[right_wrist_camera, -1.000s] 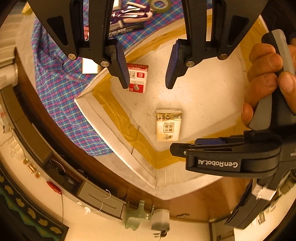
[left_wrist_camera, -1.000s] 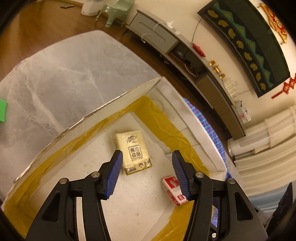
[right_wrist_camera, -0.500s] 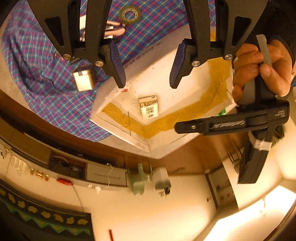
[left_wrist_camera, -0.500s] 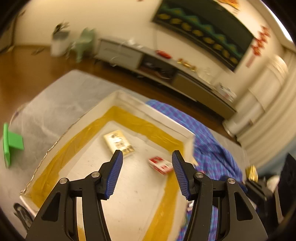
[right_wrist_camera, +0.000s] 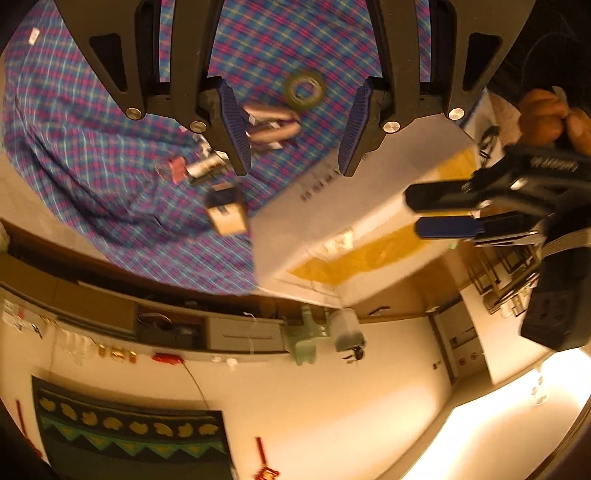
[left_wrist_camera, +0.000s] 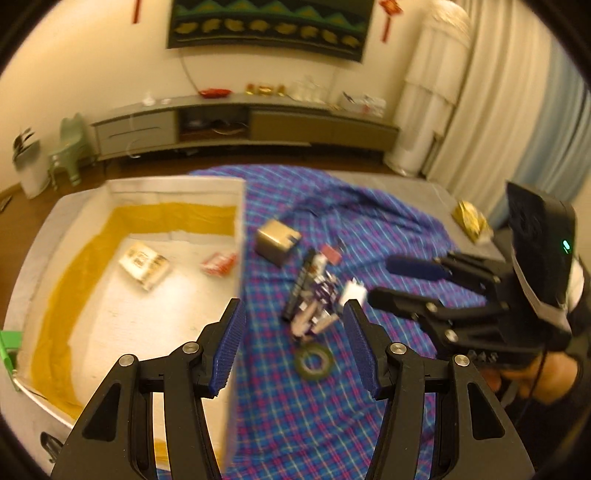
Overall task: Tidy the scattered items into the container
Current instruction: 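Withdraw both grippers from the foam box back toward the bed items, then grasp the green tape roll with the left gripper while the right reaches toward the figurine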
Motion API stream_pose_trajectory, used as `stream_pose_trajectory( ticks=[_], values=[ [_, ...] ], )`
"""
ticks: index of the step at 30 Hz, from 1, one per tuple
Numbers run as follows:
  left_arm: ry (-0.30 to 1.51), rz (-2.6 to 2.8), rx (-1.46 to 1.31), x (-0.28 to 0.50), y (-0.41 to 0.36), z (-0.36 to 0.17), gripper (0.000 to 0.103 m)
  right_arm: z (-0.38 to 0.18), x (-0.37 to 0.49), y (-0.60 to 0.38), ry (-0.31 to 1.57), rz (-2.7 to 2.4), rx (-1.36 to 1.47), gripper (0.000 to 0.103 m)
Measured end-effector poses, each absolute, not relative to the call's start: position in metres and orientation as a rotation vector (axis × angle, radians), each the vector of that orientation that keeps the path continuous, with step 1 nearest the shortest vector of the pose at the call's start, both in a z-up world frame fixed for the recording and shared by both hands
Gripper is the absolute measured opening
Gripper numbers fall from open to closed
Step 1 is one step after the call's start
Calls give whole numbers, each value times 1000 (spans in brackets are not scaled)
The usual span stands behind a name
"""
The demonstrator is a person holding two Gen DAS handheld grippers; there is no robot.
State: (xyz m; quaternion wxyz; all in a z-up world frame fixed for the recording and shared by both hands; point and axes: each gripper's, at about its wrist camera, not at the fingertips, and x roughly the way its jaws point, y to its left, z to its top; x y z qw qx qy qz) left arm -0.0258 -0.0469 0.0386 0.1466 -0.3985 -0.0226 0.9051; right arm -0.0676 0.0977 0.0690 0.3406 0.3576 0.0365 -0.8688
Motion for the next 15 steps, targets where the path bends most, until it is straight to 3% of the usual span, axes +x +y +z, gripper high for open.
stream_pose_trajectory(
  ticks=[10,15],
  values=[
    [88,2506,-1297,-39,-1,-16,58,17,-92,129,95,-2283,1085,51],
    [101,2472,-1377,-50,6,-44,58,-2,-104,123,252,-2267,1134,62]
  ],
)
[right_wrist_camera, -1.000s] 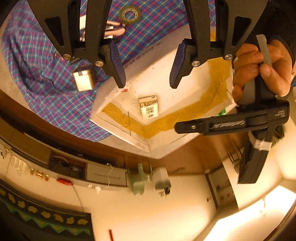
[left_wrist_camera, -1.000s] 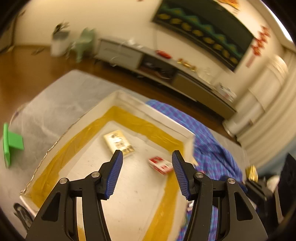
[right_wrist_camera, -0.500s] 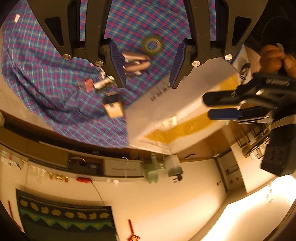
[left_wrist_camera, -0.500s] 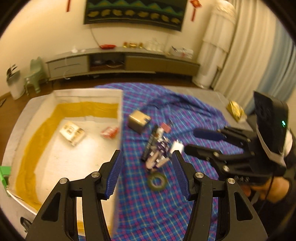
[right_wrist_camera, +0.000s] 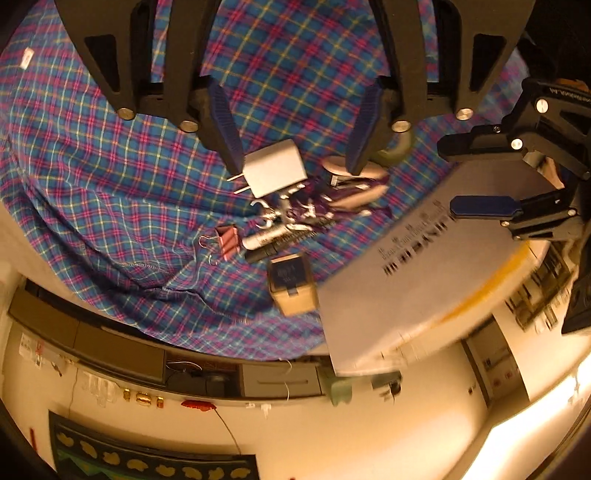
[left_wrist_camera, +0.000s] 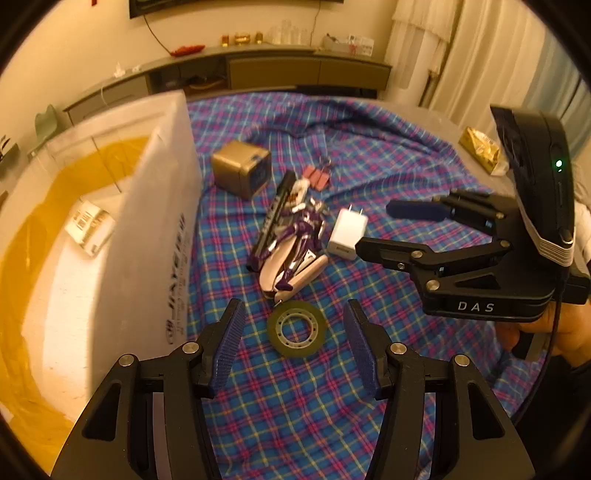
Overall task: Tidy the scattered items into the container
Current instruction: 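Grasp the green tape roll with the left gripper while the right reaches toward the figurine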
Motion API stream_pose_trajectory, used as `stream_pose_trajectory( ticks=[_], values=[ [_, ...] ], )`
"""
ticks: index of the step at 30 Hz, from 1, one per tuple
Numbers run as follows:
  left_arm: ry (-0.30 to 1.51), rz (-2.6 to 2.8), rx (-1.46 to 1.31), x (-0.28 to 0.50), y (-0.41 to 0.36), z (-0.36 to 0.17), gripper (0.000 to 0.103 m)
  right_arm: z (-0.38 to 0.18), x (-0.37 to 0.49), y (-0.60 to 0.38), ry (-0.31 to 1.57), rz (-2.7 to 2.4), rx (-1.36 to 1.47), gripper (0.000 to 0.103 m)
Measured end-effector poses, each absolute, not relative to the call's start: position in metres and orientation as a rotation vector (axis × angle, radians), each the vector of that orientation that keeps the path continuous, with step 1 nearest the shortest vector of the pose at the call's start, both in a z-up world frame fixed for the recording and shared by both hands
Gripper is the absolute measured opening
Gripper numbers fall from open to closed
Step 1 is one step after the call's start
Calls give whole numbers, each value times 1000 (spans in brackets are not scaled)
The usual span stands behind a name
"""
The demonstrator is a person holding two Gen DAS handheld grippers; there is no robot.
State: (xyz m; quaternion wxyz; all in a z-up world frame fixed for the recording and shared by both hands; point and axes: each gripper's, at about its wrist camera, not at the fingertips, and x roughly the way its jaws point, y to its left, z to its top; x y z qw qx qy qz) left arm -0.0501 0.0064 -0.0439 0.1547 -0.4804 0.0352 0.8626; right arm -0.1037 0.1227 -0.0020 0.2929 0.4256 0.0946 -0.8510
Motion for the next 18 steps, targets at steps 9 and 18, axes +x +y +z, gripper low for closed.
stream_pose_trajectory(
  ticks=[9,18],
  values=[
    [58,2443,-1442,-74,11,-77,58,-18,-129,128,211,-2224,1170,62],
    [33,2429,-1490,-65,8,-83,58,-16,-148,103,73,-2128,1181,66]
  ],
)
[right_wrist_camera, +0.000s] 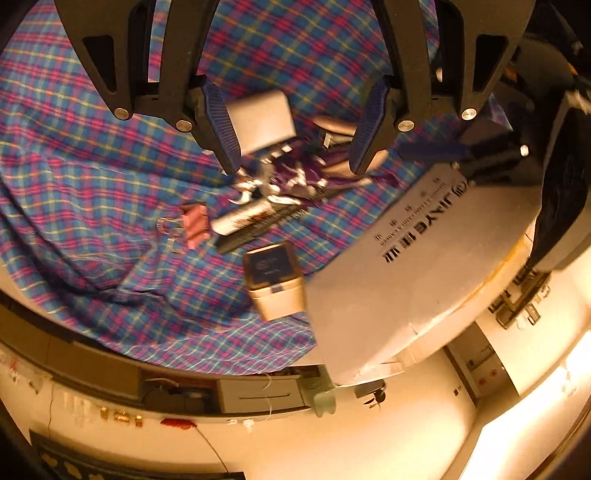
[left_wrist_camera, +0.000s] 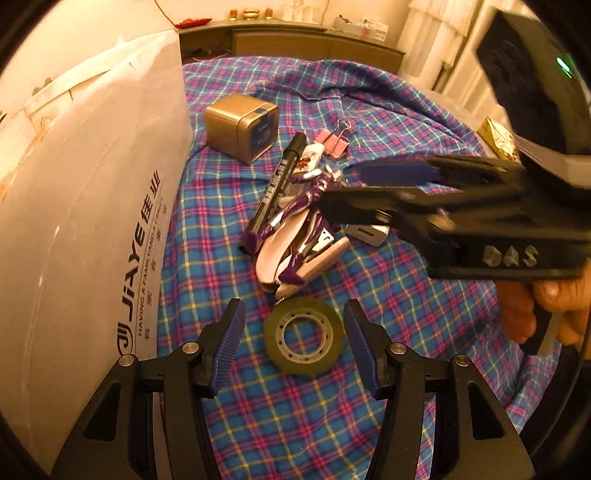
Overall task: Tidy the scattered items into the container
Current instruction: 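Grasp the green tape roll with the left gripper while the right reaches toward the figurine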
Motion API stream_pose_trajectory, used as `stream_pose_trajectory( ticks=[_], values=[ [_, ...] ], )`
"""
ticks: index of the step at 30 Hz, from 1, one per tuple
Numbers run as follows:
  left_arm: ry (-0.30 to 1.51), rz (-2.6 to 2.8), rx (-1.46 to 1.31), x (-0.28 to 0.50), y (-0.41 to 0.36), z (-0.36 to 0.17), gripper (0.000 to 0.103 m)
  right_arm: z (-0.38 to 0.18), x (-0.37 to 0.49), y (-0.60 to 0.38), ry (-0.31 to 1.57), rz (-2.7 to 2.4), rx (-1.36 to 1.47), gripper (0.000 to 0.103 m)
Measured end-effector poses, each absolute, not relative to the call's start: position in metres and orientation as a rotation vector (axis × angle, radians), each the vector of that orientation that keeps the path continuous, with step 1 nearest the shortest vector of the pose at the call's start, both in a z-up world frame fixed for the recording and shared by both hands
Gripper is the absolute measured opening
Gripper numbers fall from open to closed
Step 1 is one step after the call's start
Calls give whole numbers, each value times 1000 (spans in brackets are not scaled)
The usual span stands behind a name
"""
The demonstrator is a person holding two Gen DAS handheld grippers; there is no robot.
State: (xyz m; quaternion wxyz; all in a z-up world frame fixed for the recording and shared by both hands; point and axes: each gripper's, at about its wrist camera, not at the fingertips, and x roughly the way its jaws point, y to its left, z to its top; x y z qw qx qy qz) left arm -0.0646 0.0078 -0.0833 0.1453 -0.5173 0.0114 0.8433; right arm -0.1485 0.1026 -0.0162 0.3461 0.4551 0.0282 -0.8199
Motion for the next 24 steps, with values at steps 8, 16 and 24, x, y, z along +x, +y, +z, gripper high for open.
stream_pose_trajectory(
  ticks=[8,16,24],
  values=[
    [-14,2445,-1478,-62,8,-91,60,-36,-163,94,99,-2109,1231,74],
    [-7,2412,-1453,-47,13,-92,57,-29,-167,107,16,-2104,1266,34],
    [14,2483,-1414,-35,19,-92,59,-37,-165,94,-21,-2114,1256,81]
  ],
)
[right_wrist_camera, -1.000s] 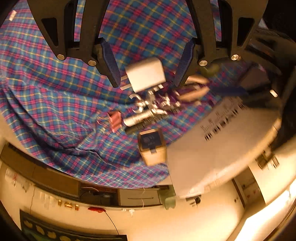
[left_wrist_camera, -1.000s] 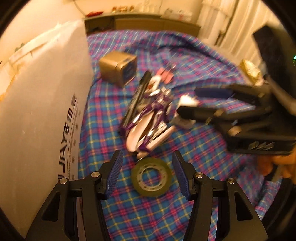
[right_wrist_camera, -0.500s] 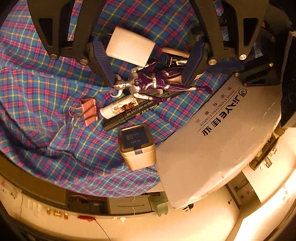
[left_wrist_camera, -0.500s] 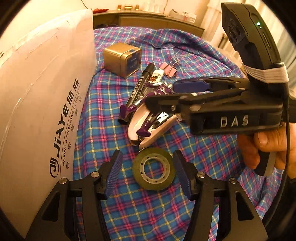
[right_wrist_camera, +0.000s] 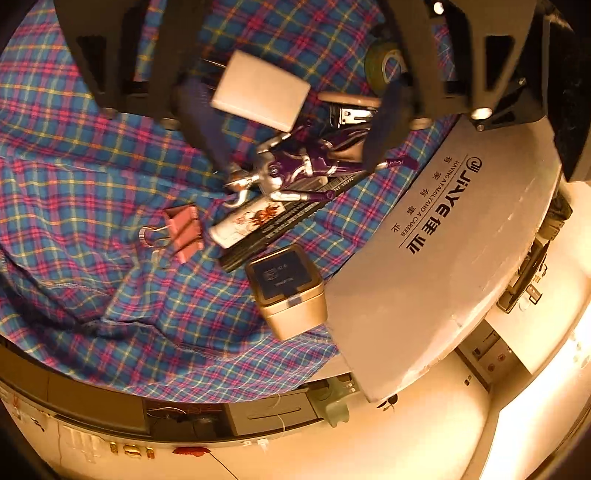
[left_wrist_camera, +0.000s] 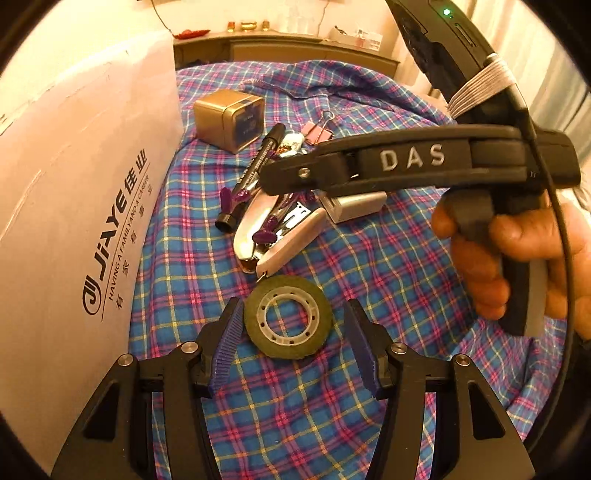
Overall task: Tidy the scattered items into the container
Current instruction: 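Grasp the green tape roll with the left gripper while the right reaches toward the figurine, then grasp the purple horned figurine with the right gripper and lift it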
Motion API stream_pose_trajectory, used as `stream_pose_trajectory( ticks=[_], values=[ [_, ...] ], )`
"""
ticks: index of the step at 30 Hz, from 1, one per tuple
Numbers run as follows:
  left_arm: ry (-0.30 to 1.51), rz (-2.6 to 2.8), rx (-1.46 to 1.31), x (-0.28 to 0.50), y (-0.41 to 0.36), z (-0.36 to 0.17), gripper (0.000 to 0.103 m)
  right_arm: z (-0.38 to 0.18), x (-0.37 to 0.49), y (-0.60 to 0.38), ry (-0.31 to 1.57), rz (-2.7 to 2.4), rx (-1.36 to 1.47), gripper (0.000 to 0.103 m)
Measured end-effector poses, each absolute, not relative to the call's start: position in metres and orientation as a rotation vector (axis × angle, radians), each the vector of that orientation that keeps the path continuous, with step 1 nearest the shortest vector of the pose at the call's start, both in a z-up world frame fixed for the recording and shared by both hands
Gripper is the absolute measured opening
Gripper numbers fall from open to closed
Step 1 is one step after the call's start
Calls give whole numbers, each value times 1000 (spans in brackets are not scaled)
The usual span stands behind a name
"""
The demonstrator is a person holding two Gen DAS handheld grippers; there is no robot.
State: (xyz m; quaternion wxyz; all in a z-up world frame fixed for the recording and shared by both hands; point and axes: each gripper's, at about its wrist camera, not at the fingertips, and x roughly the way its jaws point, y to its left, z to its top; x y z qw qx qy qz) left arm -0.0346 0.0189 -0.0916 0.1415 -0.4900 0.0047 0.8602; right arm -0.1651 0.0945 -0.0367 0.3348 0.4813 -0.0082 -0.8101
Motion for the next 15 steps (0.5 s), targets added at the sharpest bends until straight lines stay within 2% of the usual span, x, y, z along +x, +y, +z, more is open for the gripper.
stream_pose_trajectory(
  ticks=[1,2,3,5,8,10,11,12,15],
  values=[
    [4,2489,-1416,-35,18,-92,59,-35,-163,92,-6,-2122,1255,80],
    [-7,2497,-1418,-36,17,-91,58,-33,-162,91,-6,-2113,1261,70],
    [-22,2504,-1418,-37,15,-91,56,-30,-162,93,-55,-2084,1256,51],
    [-11,2529,-1414,-39,15,-92,50,-24,-160,95,-44,-2101,1257,46],
    [-7,2539,-1401,-37,15,-92,50,-15,-158,98,-35,-2127,1239,41],
    [3,2541,-1396,-36,15,-92,49,-10,-157,101,-41,-2126,1232,35],
    [-1,2540,-1400,-36,14,-91,49,-8,-157,102,-37,-2130,1237,11],
    [-9,2541,-1403,-35,12,-91,49,-9,-158,101,-29,-2133,1250,3],
    [-33,2544,-1407,-35,5,-90,49,-14,-157,104,-72,-2098,1274,3]
  ],
)
